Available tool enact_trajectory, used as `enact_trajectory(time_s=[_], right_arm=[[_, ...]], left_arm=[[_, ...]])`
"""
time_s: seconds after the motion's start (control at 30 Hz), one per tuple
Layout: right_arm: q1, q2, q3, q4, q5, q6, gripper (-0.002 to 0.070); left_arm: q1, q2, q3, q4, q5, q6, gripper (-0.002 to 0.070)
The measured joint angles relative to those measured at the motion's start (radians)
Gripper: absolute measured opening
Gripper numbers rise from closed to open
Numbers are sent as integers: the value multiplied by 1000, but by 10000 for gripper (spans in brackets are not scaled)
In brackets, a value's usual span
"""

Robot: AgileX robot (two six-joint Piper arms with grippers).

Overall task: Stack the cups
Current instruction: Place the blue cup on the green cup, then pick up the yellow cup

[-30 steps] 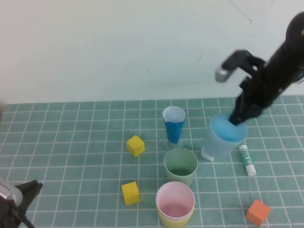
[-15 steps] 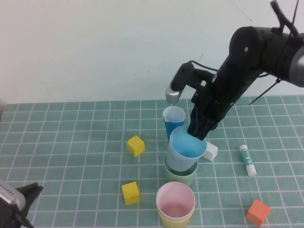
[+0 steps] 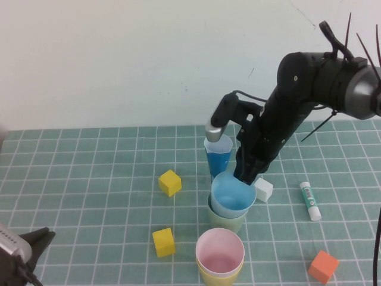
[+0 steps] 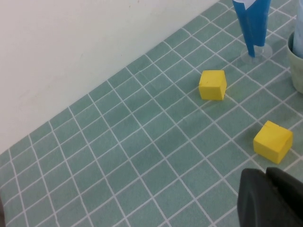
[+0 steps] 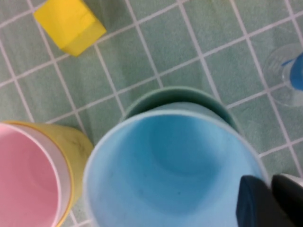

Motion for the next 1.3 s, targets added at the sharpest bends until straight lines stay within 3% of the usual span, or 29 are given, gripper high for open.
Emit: enact_trajectory(time_s=[0.07,0.2,0.33,0.43,0.67,0.9,1.3], right_arm=[[0,0,-6,-2,0,14,112],[0,0,-38,-3,4,78,312],[0,0,-123,-6,104,175,416],[0,0,-209,-4,212,236,425],[22,-21,-231,9,251,277,375],[80,-94,-11,43,253,248,370],[85,-139,307,136,222,235,370]], left_arm=[[0,0,0,0,-3,-5,-1],[0,0,0,2,-7,-15,-1],[0,0,0,2,-11,-16,-1],[0,0,0,2,-11,-18,-1],[0,0,0,4,-11,-19,-1],[0,0,0,4,-11,-19,-1],[0,0,0,2,-11,-19,-1]])
